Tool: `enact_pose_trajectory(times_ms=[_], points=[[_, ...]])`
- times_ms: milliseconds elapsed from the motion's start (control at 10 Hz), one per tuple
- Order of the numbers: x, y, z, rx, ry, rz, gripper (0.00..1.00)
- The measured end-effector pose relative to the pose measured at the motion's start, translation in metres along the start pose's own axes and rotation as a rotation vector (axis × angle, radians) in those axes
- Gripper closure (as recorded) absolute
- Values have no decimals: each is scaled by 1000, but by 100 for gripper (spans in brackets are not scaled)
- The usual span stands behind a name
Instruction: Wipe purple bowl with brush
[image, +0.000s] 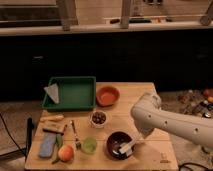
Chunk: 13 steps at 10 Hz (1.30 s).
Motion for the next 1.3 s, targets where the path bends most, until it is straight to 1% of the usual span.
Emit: enact_pose_trajectory(times_ms=[200, 300, 400, 600, 700, 800, 1000, 1100, 1300], points=[[14, -17, 1, 1, 17, 5, 100], [19, -30, 2, 4, 23, -2, 100], [19, -45, 2, 13, 25, -21, 100], [8, -58, 0, 23, 26, -55, 100], [-4, -67, -2, 33, 19, -88, 100], [-17, -71, -4, 44, 6, -119, 100], [-31, -62, -5, 44, -11, -155, 100], [-35, -49, -4, 33, -17, -161, 100], [-31, -32, -2, 16, -20, -148, 100]])
